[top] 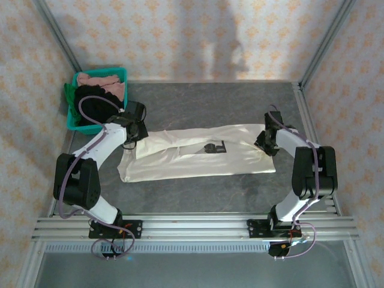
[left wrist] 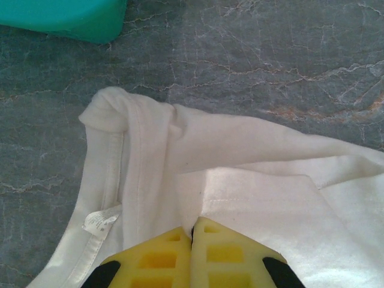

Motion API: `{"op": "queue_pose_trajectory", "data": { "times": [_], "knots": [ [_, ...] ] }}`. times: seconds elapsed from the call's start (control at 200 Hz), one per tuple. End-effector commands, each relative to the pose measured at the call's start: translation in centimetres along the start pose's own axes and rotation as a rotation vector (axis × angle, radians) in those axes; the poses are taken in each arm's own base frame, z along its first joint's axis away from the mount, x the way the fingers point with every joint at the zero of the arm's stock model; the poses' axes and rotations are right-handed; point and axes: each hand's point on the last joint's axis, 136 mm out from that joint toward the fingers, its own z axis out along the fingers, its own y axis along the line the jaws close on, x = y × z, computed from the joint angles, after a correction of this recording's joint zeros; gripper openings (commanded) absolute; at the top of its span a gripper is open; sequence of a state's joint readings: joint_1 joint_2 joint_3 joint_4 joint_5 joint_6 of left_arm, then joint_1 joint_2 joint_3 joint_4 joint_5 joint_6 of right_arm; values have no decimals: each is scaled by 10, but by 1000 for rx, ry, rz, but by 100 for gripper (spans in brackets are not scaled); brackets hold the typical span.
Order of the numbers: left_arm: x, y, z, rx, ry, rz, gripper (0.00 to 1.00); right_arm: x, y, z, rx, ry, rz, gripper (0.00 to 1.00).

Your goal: Fold and stack the t-shirts

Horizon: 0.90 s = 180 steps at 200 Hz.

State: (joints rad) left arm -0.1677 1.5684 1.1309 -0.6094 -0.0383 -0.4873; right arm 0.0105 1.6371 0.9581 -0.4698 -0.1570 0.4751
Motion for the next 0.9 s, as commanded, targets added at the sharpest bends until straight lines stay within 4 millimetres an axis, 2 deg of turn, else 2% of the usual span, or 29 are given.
{"op": "queue_pose_trajectory", "data": {
  "times": [0.0,0.205,0.3,0.601,0.726,0.896],
  "knots": [
    [-3,6,-7,-26,-7,25,0,3,-15,-1,68,-11,3,41],
    [-3,7,-7,-28,-7,25,0,5,-12,11,65,11,4,39],
    [-3,7,-7,-31,-9,27,0,3,-13,13,74,2,5,30],
    [-4,9,-7,-42,-10,37,0,0,-19,16,117,-3,-3,35],
    [-5,9,-9,-44,-14,41,0,-5,-16,11,108,-21,-1,17],
    [-10,8,-8,-54,-15,56,0,-13,-15,3,116,-48,-12,10]
  ]
}}
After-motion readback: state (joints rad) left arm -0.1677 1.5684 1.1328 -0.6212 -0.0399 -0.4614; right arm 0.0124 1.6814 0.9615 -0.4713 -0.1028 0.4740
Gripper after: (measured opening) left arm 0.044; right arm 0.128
